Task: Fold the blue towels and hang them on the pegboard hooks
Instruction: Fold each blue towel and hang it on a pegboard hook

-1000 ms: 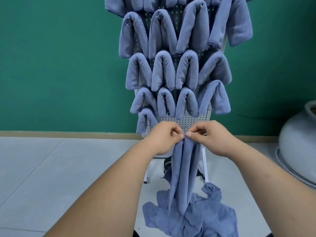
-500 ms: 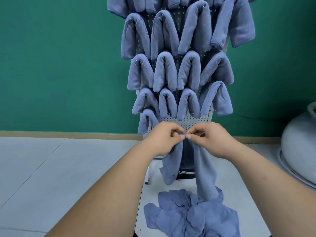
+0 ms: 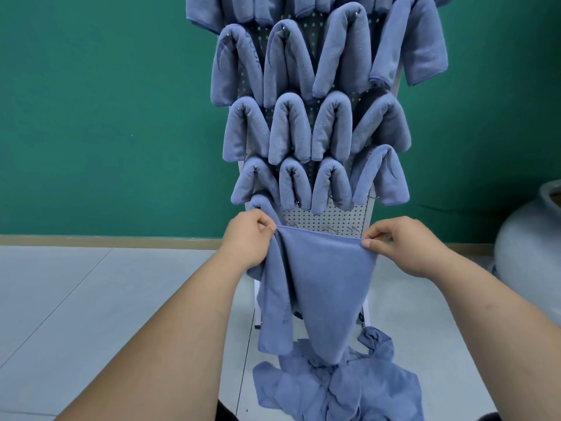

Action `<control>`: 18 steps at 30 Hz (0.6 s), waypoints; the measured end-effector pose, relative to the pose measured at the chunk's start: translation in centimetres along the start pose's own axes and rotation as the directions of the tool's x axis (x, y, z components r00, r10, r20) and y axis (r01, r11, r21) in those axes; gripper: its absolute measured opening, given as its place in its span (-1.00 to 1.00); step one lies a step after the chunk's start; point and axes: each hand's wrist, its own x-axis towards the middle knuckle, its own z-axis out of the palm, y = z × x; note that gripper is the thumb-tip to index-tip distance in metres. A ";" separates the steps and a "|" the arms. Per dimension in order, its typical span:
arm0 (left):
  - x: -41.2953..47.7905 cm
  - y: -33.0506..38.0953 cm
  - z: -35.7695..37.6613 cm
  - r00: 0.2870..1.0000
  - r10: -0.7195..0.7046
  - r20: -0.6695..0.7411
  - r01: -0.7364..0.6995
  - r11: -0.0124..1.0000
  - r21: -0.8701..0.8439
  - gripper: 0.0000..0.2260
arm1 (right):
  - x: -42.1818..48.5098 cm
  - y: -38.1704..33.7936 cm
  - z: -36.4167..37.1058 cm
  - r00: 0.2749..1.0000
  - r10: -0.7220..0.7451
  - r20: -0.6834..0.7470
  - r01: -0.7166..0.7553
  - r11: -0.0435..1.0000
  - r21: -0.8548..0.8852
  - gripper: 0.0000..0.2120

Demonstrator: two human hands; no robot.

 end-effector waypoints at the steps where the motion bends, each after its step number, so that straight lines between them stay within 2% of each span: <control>1: 0.1 -0.2 0.0 1.000 -0.016 -0.013 0.016 1.000 0.002 -0.88 | -0.1 0.3 -0.3 1.000 0.015 -0.009 -0.016 1.000 -0.012 -0.94; 6: 0.0 -0.2 -0.1 0.997 -0.056 -0.045 0.058 0.998 0.028 -0.84 | -0.1 0.6 -0.4 0.994 0.077 -0.075 -0.075 0.997 0.032 -0.84; 8: 0.1 -0.1 0.0 0.997 -0.065 -0.046 0.065 0.998 -0.003 -0.84 | -0.1 -0.2 -0.4 0.993 0.085 -0.078 -0.067 0.976 0.208 -0.83; 10: 0.1 -0.2 0.2 0.997 -0.067 -0.027 0.065 0.996 -0.054 -0.85 | -0.3 -1.3 -0.2 0.994 0.091 -0.052 -0.058 0.895 0.443 -0.89; 12: 0.0 -0.1 0.4 0.999 -0.052 0.011 0.053 0.989 -0.138 -0.86 | -0.5 -2.3 0.0 0.998 0.066 -0.008 -0.049 0.808 0.587 -0.95; 14: -0.3 0.2 0.6 0.998 -0.024 0.065 0.040 0.968 -0.250 -0.89 | -0.6 -2.9 0.3 0.997 0.015 0.071 -0.057 0.769 0.637 -0.93; 16: -0.7 0.8 0.7 0.992 0.008 0.129 0.037 0.937 -0.346 -0.89 | -0.7 -3.5 0.4 0.987 -0.050 0.154 -0.061 0.765 0.641 -0.77; 18: -1.2 1.6 0.8 0.982 0.050 0.184 0.031 0.912 -0.408 -0.83 | -0.8 -4.1 0.6 0.978 -0.108 0.179 -0.027 0.785 0.619 -0.67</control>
